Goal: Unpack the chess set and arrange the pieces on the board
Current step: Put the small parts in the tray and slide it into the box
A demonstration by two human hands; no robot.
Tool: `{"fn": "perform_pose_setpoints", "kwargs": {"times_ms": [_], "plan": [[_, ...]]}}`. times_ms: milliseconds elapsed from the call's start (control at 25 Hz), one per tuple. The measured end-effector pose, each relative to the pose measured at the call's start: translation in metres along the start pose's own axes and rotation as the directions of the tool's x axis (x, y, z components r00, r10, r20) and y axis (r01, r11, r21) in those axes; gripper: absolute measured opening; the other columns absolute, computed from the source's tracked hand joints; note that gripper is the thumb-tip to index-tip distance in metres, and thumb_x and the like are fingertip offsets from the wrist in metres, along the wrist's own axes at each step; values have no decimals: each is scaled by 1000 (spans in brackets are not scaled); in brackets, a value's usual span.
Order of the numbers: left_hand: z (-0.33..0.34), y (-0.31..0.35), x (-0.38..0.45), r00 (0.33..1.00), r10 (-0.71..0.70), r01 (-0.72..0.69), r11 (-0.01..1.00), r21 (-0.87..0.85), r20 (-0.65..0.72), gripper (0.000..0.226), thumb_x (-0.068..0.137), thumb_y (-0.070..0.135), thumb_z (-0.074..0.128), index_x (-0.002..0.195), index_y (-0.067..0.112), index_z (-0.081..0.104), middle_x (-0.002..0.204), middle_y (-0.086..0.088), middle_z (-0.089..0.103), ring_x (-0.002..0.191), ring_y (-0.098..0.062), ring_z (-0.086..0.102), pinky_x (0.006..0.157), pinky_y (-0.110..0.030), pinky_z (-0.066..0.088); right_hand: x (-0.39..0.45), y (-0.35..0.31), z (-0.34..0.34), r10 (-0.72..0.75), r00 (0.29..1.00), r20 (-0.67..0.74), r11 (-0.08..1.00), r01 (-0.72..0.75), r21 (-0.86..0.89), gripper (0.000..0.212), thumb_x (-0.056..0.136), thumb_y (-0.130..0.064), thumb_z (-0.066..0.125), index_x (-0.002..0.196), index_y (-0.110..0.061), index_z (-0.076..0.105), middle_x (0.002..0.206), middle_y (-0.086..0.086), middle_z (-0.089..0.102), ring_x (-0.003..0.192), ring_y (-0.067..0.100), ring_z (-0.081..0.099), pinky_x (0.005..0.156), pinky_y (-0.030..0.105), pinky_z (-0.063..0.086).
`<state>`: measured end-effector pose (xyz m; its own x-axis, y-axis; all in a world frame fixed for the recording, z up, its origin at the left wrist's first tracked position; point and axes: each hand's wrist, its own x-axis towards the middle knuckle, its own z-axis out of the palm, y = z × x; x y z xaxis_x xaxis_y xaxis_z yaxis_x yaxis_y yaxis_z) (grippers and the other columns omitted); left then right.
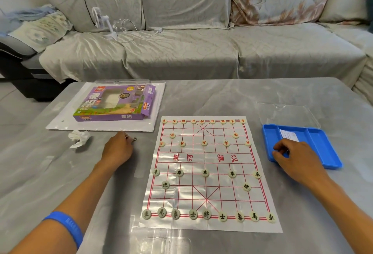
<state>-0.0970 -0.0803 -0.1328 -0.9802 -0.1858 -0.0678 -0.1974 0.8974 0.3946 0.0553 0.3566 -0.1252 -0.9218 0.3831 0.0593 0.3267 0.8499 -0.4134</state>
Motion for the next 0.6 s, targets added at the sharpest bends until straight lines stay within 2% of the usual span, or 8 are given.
{"fn": "perform_pose_setpoints", "kwargs": {"times_ms": [40, 120, 160, 240, 280, 360, 440, 600], "plan": [[-4, -1, 4, 993, -114, 117, 944, -309, 29, 22, 97, 22, 44, 96, 2, 54, 84, -13, 58, 67, -22, 48, 55, -31, 37, 0, -1, -2, 0, 1000, -8, 1000, 0, 0, 10, 88, -29, 65, 95, -22, 63, 88, -4, 63, 87, 14, 52, 72, 28, 43], [-19, 9, -3, 947, -209, 315, 442, -840, 245, 27, 99, 29, 44, 90, 6, 56, 59, -3, 44, 46, -12, 34, 40, -19, 27, -2, -10, -9, -24, 997, -76, 999, 28, 45, 2, 89, -23, 64, 88, -23, 62, 87, 0, 67, 83, 16, 56, 70, 29, 44], [-26, 23, -11, 931, -132, 362, 197, -911, 341, 31, 101, 34, 42, 85, 11, 54, 51, 2, 35, 40, -9, 27, 36, -16, 21, -6, -19, -13, -8, 992, -123, 990, 25, 139, 6, 90, -21, 63, 85, -23, 61, 86, 0, 67, 81, 16, 58, 71, 29, 46], [-33, 71, -38, 908, 69, 412, 37, -910, 414, 39, 101, 43, 38, 76, 16, 50, 47, 6, 27, 36, -6, 20, 33, -14, 16, -14, -50, -23, 232, 972, -22, 771, -170, 614, 11, 93, -22, 59, 85, -18, 64, 87, 4, 70, 83, 18, 64, 74, 32, 51], [-31, 103, -57, 900, 142, 406, 80, -911, 413, 43, 100, 47, 38, 74, 16, 51, 48, 5, 27, 38, -7, 20, 33, -15, 16, -20, -69, -24, 296, 930, 216, 475, -340, 812, 16, 95, -25, 55, 91, -14, 66, 92, 8, 72, 86, 21, 67, 77, 34, 53], [-14, 168, -99, 903, 190, 326, 278, -904, 384, 48, 99, 51, 36, 75, 14, 55, 54, 3, 34, 43, -9, 28, 39, -19, 27, -34, -97, -20, 122, 802, 584, -25, -586, 810, 35, 98, -36, 45, 107, -7, 64, 103, 14, 72, 97, 30, 68, 84, 41, 53], [11, 220, -141, 930, 185, 182, 515, -838, 317, 52, 99, 53, 29, 78, 17, 59, 64, 4, 50, 58, -11, 46, 59, -27, 42, -43, -105, -10, -28, 744, 668, -236, -654, 719, 48, 99, -44, 37, 117, -5, 60, 112, 17, 69, 105, 34, 65, 93, 45, 50], [54, 260, -191, 912, 385, -168, 663, -730, 140, 54, 92, 65, 17, 89, 34, 62, 97, 11, 65, 100, -13, 59, 98, -41, 40, -46, -105, -12, -49, 806, 590, -592, -499, 632, 42, 99, -38, 36, 119, -12, 62, 117, 13, 67, 118, 29, 56, 108, 44, 35]]}}
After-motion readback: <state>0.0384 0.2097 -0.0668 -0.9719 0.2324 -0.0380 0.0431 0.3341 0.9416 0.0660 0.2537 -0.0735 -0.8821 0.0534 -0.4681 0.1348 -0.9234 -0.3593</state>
